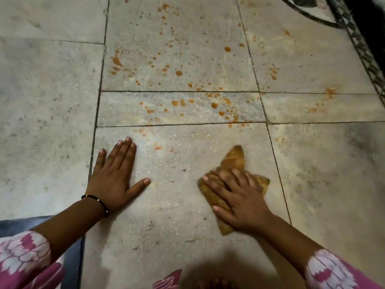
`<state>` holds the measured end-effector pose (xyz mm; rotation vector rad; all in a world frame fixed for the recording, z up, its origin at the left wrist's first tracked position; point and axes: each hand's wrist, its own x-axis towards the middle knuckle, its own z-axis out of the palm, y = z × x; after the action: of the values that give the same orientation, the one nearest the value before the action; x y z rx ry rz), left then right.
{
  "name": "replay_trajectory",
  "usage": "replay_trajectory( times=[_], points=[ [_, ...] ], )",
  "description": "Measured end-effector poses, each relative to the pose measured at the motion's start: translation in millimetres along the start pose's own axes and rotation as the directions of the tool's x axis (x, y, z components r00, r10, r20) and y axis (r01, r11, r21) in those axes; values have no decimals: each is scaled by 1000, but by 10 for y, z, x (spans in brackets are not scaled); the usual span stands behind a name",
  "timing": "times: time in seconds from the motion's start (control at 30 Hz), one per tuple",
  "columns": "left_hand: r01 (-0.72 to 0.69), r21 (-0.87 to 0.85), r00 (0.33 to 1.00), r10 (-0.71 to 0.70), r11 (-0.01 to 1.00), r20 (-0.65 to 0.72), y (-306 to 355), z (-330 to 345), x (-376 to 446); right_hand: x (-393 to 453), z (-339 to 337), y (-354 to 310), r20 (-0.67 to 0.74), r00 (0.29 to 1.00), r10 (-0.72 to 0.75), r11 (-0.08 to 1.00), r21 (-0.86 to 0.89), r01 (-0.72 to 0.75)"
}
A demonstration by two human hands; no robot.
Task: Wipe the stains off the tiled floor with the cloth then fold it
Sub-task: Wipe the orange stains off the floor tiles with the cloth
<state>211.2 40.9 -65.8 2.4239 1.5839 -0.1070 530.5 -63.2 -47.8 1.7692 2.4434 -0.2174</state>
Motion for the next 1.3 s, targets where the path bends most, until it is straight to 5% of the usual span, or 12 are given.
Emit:
replay_trajectory(
  times=[0.13, 0.27, 0.4, 0.57, 0.83, 0.97, 1.1, 1.2, 1.3],
  points=[
    [-5, 24, 1000, 6, 1000, -18, -22, 6, 14, -295, -51, 636, -12, 961, 278, 960, 29, -277],
    [-5, 13, 1000, 5, 1000, 9, -36, 39, -30, 319, -163, 749, -72, 866, 495, 868, 85, -490],
    [-35, -1, 999, 35, 999, 15, -87, -22, 2, 770, -162, 192, -56, 962, 267, 964, 30, -265],
    [-33, -9, 999, 33, 999, 0, -65, -16, -1, 243, -63, -112, -20, 1000, 23, 999, 49, -22],
    [-36, -17, 999, 36, 999, -7, -67, 0, 4, 676, -258, 643, -34, 941, 338, 941, 41, -336],
    [-82, -24, 996, 83, 996, 27, -164, -64, 15, 1113, -242, 56, -36, 966, 255, 967, 11, -255],
    [-147, -13, 989, 147, 989, 32, -300, -108, 4, 809, -182, -550, -6, 1000, 11, 1000, 1, -11],
    [-75, 4, 997, 75, 997, -11, -360, -97, -41, 442, -133, -382, 60, 980, -187, 982, -1, 188],
    [67, -38, 997, -69, 997, -43, -431, -69, -75, 559, -169, 139, 128, 982, -137, 989, -35, 142]
  ],
)
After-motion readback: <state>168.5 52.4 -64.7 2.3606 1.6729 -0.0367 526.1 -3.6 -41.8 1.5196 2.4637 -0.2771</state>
